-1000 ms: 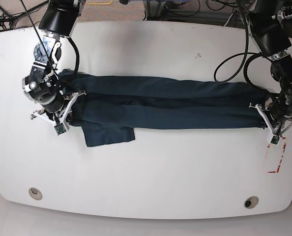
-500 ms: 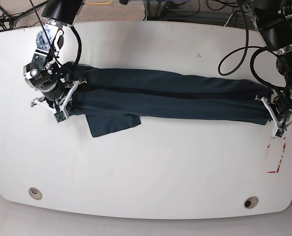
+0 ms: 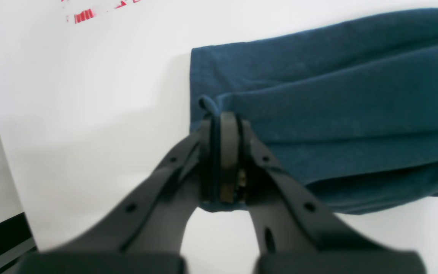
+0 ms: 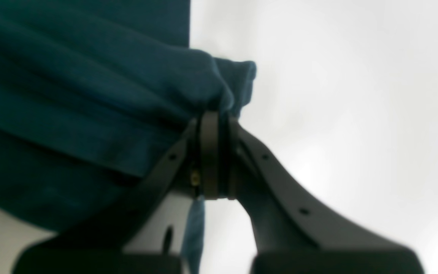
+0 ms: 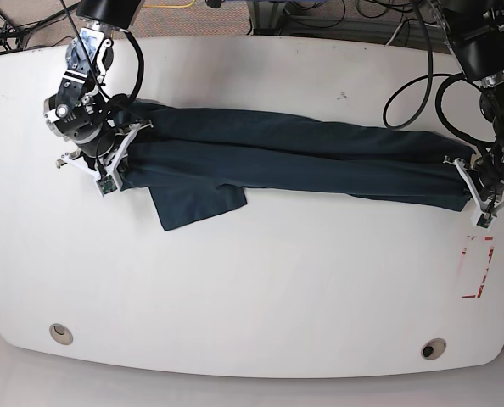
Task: Fold the T-shirt properly
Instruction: 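Pull the folded strip taut between both grippers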
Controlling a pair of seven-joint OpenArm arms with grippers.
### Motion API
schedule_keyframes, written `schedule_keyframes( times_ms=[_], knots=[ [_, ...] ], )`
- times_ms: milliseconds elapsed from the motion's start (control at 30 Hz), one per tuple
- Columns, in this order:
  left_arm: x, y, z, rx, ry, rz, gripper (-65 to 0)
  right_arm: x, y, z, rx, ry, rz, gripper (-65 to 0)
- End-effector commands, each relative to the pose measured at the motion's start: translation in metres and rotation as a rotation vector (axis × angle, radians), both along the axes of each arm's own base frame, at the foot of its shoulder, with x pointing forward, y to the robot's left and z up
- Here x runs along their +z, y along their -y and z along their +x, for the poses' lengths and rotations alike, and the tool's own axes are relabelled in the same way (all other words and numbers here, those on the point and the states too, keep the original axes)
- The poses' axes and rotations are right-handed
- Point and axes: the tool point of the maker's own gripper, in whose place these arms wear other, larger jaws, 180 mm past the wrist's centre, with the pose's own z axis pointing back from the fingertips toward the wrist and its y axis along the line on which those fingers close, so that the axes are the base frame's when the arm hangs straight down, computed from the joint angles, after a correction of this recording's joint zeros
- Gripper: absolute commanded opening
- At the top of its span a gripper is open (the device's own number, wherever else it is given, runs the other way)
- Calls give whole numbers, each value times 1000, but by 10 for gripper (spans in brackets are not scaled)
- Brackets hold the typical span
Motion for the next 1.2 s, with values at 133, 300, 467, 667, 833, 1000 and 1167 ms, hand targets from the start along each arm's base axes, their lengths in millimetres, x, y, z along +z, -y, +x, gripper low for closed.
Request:
schedule_keyframes(
  times_ms=[133, 300, 467, 667, 833, 1000, 1167],
  knots=[
    [4, -10, -6, 5, -2, 31, -650, 3, -2, -5, -5, 13, -4, -650],
    [-2, -11, -11, 8, -23, 37, -650, -5, -2, -14, -6, -16, -2, -599],
    [-6, -18, -21, 1, -52, 57, -514, -8, -1, -18, -6, -28, -5, -457],
    [-4, -21, -22, 3, -56, 70, -172, -5, 2, -19, -15, -21, -7, -205],
    [0, -22, -21, 6, -54, 78, -81, 20, 8, -12, -64, 64, -8, -132],
    [33, -20, -12, -9, 29, 131, -113, 49, 5, 4, -105, 167, 10, -133],
    [63, -12, -7, -28, 96, 187, -114, 54, -12, 12, -106, 200, 82, -146]
  ],
)
